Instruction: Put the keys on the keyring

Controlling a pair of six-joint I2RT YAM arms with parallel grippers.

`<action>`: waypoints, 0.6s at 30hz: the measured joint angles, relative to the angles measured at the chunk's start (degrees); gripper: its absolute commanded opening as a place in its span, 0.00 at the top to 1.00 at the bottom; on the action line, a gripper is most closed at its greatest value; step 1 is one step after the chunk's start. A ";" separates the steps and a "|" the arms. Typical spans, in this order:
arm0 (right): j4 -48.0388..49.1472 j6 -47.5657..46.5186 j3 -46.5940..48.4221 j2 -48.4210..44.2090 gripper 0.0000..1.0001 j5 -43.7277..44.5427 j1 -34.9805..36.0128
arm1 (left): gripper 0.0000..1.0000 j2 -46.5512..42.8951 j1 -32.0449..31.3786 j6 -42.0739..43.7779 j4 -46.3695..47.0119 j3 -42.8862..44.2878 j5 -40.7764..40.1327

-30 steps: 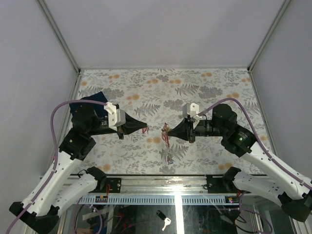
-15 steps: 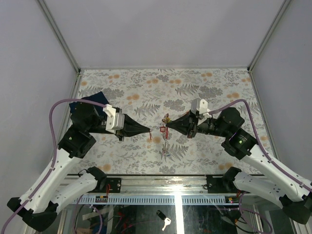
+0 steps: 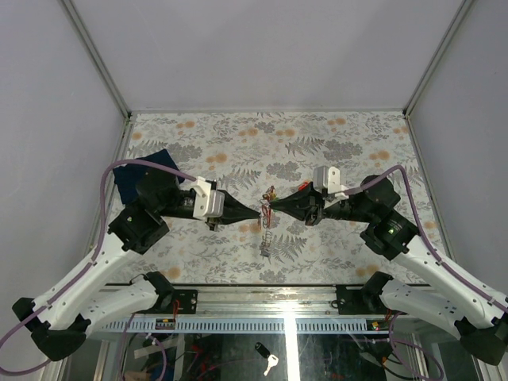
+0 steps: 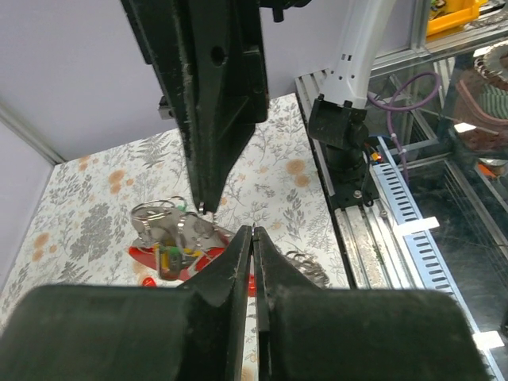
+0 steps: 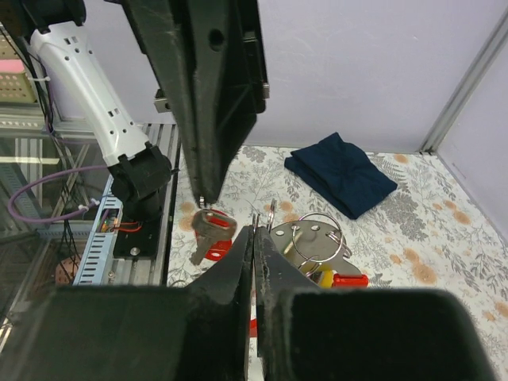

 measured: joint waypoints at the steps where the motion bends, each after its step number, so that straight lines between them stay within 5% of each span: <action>1: 0.11 -0.24 -0.02 0.00 1.00 -0.63 -0.02 | 1.00 0.22 -0.15 0.46 -0.04 0.09 -0.39; 18: 0.50 -3.63 -1.77 -0.90 1.00 -9.77 -0.02 | 1.00 2.03 -1.11 3.93 -1.73 1.81 -3.19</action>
